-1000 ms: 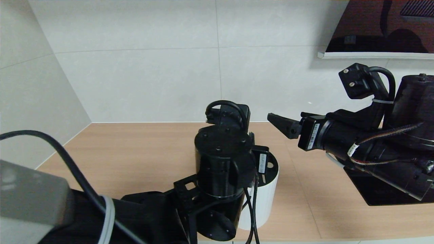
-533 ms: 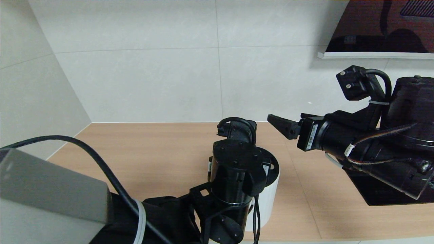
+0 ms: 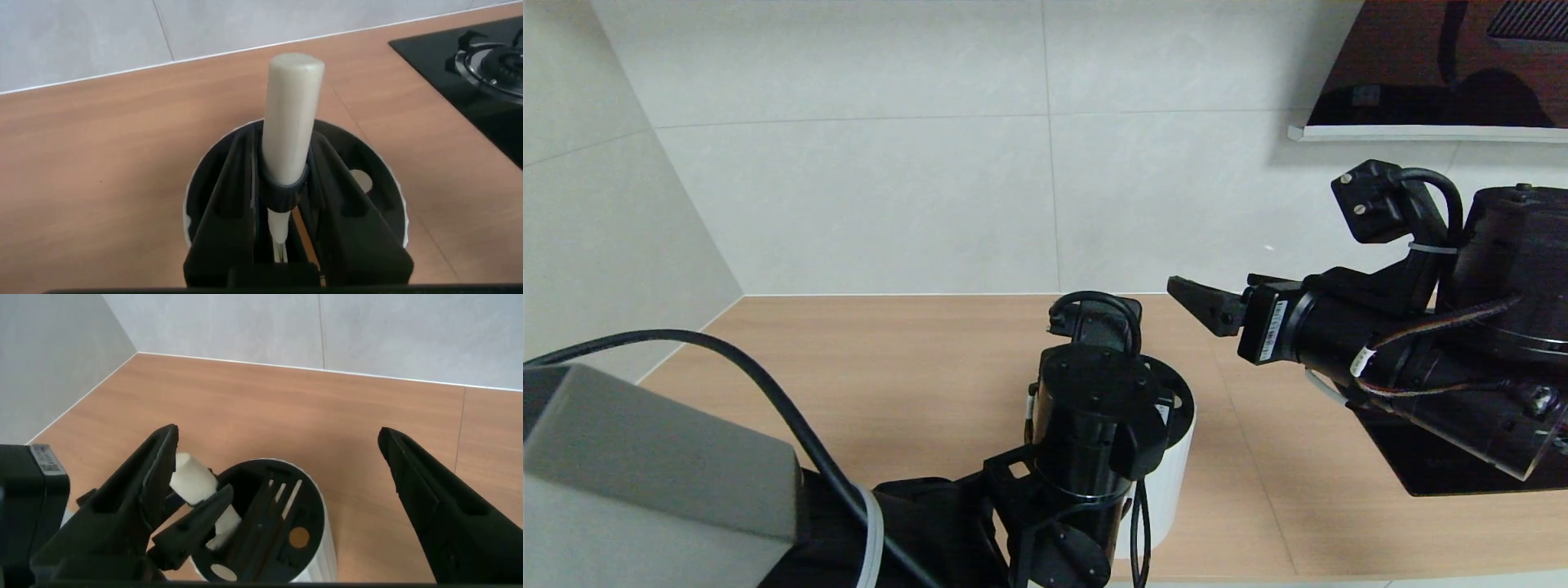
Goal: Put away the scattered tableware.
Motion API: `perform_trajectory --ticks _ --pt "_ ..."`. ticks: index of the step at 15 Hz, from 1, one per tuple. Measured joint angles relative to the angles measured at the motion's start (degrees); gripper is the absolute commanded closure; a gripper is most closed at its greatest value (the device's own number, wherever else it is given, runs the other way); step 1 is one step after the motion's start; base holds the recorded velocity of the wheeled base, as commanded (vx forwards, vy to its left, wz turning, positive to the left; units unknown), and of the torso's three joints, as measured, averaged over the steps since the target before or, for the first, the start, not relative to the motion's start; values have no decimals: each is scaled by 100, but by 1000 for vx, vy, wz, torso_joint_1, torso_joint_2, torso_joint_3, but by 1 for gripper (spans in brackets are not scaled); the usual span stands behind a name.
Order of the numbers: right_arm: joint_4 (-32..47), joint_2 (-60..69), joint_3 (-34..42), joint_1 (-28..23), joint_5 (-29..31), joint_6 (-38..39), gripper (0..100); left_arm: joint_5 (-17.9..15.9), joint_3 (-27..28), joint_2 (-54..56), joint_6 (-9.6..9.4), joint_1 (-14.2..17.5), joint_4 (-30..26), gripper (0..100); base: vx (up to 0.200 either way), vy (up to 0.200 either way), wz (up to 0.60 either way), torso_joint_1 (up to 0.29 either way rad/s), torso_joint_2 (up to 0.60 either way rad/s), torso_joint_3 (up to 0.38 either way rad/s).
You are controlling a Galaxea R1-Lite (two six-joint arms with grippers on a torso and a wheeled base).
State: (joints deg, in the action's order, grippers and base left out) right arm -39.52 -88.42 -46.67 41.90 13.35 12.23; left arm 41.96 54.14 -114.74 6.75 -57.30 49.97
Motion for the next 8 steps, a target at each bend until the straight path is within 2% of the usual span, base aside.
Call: perform_trajectory --ticks 8 --pt "-2 2 0 -9 9 -85 0 -6 -80 178 -16 0 -29 0 0 0 0 0 0 0"
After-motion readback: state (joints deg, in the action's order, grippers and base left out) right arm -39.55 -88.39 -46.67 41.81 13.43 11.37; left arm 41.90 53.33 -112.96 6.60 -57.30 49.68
